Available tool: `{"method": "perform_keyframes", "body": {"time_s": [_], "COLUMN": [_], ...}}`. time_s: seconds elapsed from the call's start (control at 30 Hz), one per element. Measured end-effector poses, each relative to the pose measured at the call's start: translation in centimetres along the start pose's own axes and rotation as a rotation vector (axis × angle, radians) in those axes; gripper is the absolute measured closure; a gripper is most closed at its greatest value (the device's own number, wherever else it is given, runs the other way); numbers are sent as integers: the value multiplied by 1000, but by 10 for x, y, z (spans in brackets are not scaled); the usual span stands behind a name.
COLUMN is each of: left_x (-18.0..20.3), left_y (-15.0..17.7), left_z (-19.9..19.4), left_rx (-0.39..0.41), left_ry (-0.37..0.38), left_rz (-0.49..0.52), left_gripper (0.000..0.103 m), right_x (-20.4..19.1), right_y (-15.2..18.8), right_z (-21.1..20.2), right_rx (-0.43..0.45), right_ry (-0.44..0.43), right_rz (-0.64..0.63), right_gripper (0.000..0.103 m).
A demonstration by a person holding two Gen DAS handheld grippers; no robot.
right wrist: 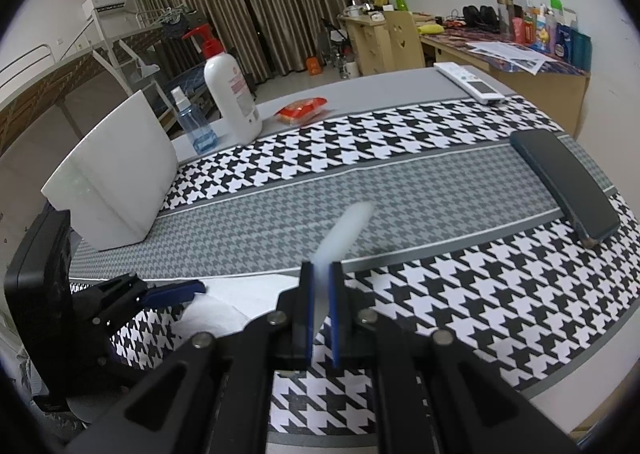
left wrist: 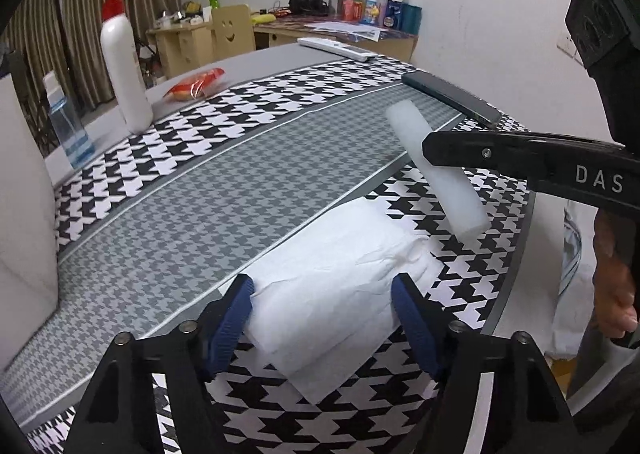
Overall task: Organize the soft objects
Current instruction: 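Grasp the white tissue with the left tool while the right tool holds the foam stick, then lift the tissue and foam stick and carry both toward the white foam box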
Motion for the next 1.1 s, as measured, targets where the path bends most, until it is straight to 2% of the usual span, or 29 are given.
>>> {"method": "perform_keyframes", "body": {"time_s": [0.27,0.33,0.43,0.57,0.63,1.1], "left_x": [1,0,-6,-12,-14,-13], "left_y": [-1,-1,-2,-1,-1,1], "left_z": [3,2,2,2,2,-12], "left_rx": [-23,-26,-37,-38,-37,-13], "left_ry": [-37,-46,-62,-77,-79,-70], "left_rz": [26,19,-8,-19,-25,-41], "left_gripper": [42,56,72,83,92,94], "right_x": [1,1,1,0,0,-8], "right_y": [1,1,1,2,2,1], "right_z": [-2,-3,-5,-7,-7,-11], "right_rx": [1,4,6,8,9,17], "right_ry": [1,1,0,-1,-2,0], "right_rz": [-3,-3,-6,-8,-8,-24], "right_gripper": [94,94,94,94,94,94]}}
Point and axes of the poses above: each gripper's, at about its wrist camera, not at the fingertips, and z roughly the way its jaws point, x to its right, y to its underside, the point moved 3 cm from there along z, roughly the way its jaws point, and after that the axes turned 12 degrees about z, right-handed, at the moved point
